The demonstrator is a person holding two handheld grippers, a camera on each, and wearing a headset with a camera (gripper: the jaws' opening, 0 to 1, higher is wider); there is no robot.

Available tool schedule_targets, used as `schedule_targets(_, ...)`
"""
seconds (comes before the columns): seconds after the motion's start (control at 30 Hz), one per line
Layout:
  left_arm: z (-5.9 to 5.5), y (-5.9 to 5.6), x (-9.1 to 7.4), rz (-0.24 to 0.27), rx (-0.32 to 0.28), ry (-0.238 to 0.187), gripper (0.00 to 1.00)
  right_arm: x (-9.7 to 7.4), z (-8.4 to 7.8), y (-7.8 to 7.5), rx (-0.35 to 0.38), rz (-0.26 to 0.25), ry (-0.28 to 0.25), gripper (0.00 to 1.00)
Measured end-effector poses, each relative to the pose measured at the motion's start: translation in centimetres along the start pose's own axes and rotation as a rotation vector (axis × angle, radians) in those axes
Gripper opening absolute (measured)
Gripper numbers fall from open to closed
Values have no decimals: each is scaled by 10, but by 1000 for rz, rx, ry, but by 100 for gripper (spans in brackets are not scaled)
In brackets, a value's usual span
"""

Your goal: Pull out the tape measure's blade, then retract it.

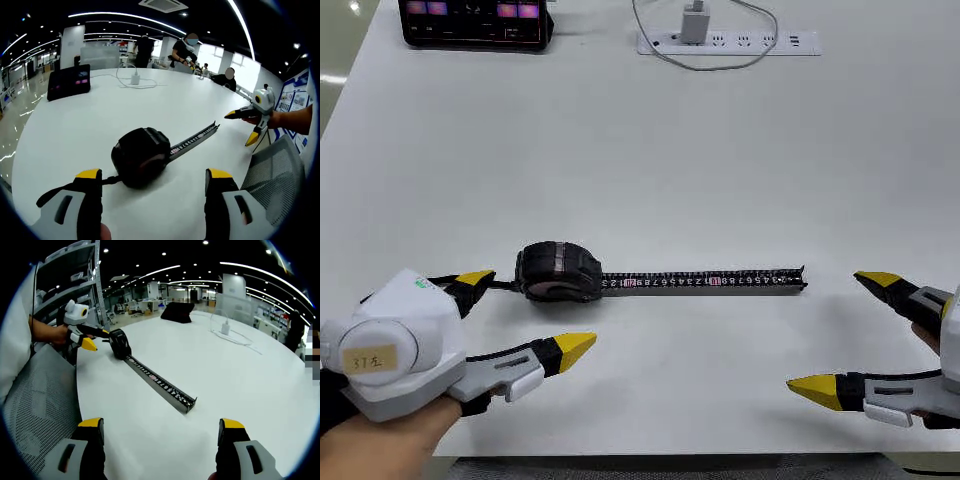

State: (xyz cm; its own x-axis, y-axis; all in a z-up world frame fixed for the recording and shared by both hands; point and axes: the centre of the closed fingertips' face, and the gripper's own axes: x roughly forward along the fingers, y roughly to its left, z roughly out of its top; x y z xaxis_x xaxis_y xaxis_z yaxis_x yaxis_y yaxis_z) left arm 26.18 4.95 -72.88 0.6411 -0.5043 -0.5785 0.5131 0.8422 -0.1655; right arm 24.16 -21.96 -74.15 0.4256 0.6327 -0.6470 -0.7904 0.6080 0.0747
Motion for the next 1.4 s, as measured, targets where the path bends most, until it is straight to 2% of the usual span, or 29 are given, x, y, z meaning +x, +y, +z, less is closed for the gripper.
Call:
schedule_targets(0.47,-1,-2,6,-3,-44,-5,81,-1,-2,-5,1,-5,1,93)
schedule_targets(0.83,1,-9,13,-12,-45,-4,80,-2,-5,-6,4,-2,8,91)
schedule_targets(1.1,0,-11,16,3,-62,-2,83,-1,-5,-6,1,7,13,88)
schedule_targets(1.17,1,-11,16,13,-68,0,83,-1,-5,-6,-9,17,22,83)
schedule_targets(1.4,3,-8,20,63,-107,-9,82,-1,-2,-16,-40,30,36,79)
